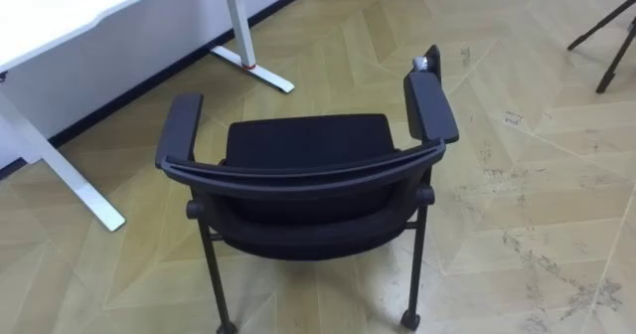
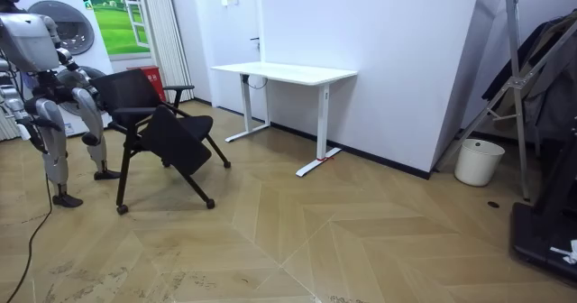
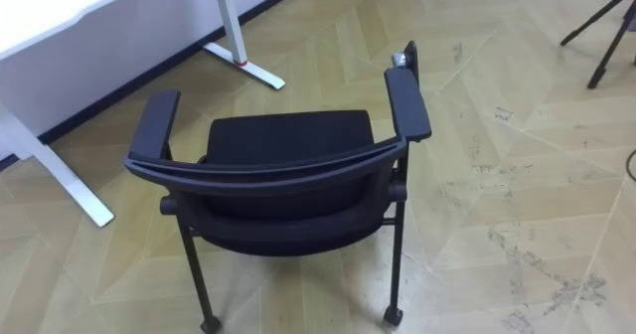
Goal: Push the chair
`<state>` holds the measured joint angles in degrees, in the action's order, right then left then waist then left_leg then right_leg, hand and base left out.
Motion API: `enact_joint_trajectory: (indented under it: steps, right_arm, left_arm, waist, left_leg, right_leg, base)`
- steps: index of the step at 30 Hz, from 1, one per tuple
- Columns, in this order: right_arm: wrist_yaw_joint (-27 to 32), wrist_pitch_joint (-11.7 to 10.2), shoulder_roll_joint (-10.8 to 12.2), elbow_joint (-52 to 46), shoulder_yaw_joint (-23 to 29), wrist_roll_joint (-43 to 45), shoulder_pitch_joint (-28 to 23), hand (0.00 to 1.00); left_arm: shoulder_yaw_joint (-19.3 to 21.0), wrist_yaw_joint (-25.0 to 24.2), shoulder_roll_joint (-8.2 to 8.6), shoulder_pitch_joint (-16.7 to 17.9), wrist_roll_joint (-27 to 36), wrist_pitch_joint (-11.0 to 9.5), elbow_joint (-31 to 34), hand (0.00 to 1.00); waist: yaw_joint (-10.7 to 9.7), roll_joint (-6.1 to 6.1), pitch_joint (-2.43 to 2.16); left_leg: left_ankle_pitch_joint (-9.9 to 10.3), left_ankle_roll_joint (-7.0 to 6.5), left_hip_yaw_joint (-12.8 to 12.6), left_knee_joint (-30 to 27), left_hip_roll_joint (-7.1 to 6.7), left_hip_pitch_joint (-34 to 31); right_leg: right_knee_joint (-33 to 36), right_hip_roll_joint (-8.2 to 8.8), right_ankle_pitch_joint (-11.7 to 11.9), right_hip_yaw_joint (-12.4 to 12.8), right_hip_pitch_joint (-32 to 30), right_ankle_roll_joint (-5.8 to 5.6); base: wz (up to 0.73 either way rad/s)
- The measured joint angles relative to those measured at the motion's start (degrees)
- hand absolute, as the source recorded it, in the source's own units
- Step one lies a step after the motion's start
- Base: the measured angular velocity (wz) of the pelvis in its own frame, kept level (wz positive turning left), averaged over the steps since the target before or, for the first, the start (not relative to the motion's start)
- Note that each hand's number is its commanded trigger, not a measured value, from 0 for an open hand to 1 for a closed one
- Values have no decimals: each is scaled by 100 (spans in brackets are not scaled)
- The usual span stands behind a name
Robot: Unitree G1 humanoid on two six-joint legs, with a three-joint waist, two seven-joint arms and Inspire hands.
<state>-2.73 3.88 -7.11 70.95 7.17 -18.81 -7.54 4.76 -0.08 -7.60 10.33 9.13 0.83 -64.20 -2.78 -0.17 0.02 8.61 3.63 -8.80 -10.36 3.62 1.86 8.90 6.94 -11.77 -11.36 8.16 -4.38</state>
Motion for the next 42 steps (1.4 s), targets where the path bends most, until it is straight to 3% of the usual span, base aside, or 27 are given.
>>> enact_joint_trajectory:
  steps: [13,22,28,31,37,42]
  right_arm:
    - [-124,243,6,79,97,-1058,-80,0]
    - [-66,313,2,9,89,-868,-77,0]
    - [138,324,1,33,78,-830,-33,0]
    - [264,319,-3,29,44,-835,-42,0]
    - [311,311,-119,65,41,-715,-37,0]
    - [291,300,-217,53,88,-574,-44,0]
  left_arm:
    - [84,273,18,49,-124,7,11,0]
    - [83,532,28,70,-84,43,7,0]
    - [89,1100,37,120,-144,137,12,0]
    - [200,1424,40,117,-376,168,26,0]
    - [642,2129,-88,13,-1159,258,594,0]
    - [638,2518,-100,-33,-1787,226,1574,0]
  waist:
    - [-61,-18,0]
    - [-21,-60,-6]
    - [11,-58,-10]
    - [22,15,-17]
    - [-12,80,4]
    - [-22,156,6]
  left_leg:
    - [7,4,12,0,-1,-13]
    - [6,3,-2,-29,-1,-40]
    - [5,3,8,-47,-2,-25]
    - [6,3,3,-53,-2,-6]
    - [6,3,68,-96,0,35]
    - [4,0,89,-95,-1,34]
  right_leg:
    - [-13,6,0,-68,2,0]
    - [-33,8,-10,-27,-10,-10]
    - [-33,8,-10,-44,6,-10]
    - [-25,6,-9,-17,20,-10]
    - [-13,-3,-3,-62,121,0]
    - [-10,-8,0,-21,105,3]
  base:
    - [1]
    - [0]
    - [0]
    - [0]
    - [4]
    - [-2]
